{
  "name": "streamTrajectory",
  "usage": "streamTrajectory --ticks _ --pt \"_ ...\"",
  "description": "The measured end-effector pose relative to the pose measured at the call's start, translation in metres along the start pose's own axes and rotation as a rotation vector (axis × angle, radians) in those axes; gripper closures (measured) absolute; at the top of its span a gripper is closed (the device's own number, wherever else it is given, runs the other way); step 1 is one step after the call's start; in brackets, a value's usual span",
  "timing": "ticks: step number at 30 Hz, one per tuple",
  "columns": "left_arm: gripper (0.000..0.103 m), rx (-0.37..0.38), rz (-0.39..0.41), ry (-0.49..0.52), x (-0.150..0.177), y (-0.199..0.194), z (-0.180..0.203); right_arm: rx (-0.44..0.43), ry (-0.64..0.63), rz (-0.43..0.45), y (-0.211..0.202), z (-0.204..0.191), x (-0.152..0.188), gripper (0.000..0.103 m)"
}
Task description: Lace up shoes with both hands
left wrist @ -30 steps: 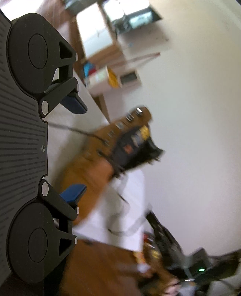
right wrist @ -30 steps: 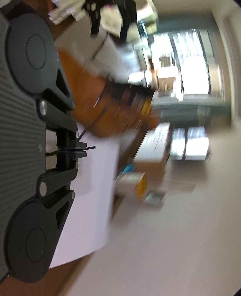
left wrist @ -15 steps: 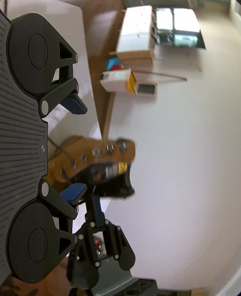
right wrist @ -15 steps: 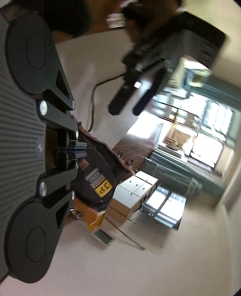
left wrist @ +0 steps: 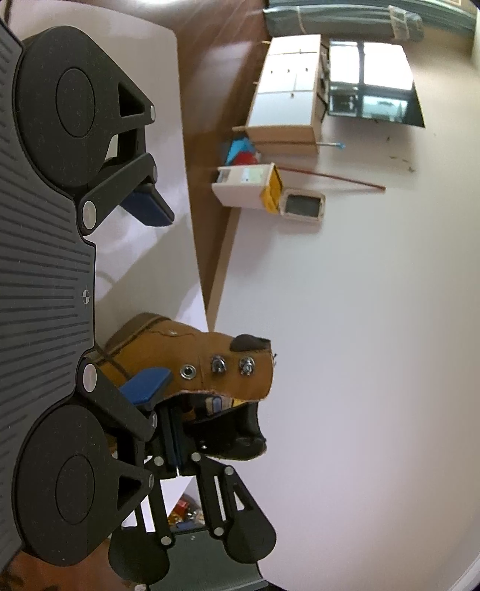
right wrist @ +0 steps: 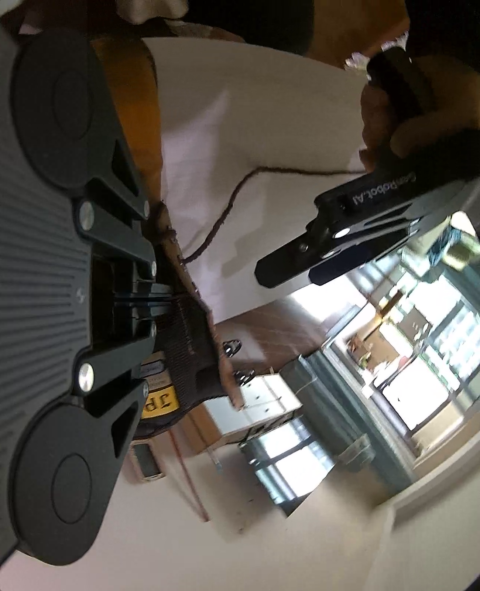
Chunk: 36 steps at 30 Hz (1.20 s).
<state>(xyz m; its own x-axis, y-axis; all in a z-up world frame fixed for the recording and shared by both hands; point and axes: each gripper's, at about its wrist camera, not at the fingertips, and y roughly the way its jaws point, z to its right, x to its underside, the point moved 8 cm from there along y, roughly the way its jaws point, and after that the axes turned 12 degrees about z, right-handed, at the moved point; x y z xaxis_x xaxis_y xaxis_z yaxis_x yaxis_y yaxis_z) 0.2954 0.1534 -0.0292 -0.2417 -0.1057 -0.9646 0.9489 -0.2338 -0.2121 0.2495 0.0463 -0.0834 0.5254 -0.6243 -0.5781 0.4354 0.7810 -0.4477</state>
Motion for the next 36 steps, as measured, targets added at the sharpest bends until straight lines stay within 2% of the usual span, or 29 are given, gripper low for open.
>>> streamTrajectory --ticks 6,9,10,12,14,15,16,17,25,27,29,32,36 --pt "0.014 0.025 -0.010 0.007 0.005 0.004 -0.003 -0.039 -0.027 0.080 0.011 -0.008 0.009 0.100" --pt "0.022 0.111 -0.021 0.012 0.006 0.008 0.003 -0.044 -0.059 0.120 0.012 -0.012 0.010 0.100" --pt "0.028 0.175 -0.027 0.017 0.005 0.010 0.008 -0.046 -0.075 0.134 0.011 -0.014 0.011 0.100" --pt "0.040 0.242 -0.039 0.021 0.005 0.013 0.011 -0.053 -0.084 0.151 0.010 -0.016 0.010 0.100" --pt "0.058 0.278 -0.056 0.013 0.005 0.018 0.011 -0.059 -0.087 0.161 0.010 -0.017 0.010 0.100" --pt "0.062 0.295 -0.064 0.007 0.006 0.021 0.010 -0.062 -0.086 0.166 0.010 -0.019 0.011 0.100" --pt "0.071 0.312 -0.069 0.003 0.006 0.023 0.010 -0.064 -0.085 0.169 0.011 -0.019 0.011 0.100" --pt "0.076 0.328 -0.071 -0.006 0.007 0.026 0.009 -0.065 -0.081 0.170 0.011 -0.020 0.011 0.100" --pt "0.079 0.456 -0.086 -0.165 0.015 0.037 -0.001 -0.062 -0.075 0.179 0.004 -0.021 0.010 0.100" --pt "0.091 0.490 -0.093 -0.208 0.017 0.039 -0.003 -0.061 -0.074 0.183 0.003 -0.018 0.009 0.100" --pt "0.099 0.527 -0.099 -0.252 0.019 0.041 -0.004 -0.060 -0.068 0.187 0.003 -0.014 0.009 0.100" --pt "0.100 0.554 -0.110 -0.297 0.022 0.043 -0.005 -0.053 -0.065 0.188 0.005 -0.006 0.007 0.100" --pt "0.101 0.530 -0.101 -0.299 0.017 0.036 -0.009 -0.033 -0.046 0.188 0.006 0.000 0.005 0.097"
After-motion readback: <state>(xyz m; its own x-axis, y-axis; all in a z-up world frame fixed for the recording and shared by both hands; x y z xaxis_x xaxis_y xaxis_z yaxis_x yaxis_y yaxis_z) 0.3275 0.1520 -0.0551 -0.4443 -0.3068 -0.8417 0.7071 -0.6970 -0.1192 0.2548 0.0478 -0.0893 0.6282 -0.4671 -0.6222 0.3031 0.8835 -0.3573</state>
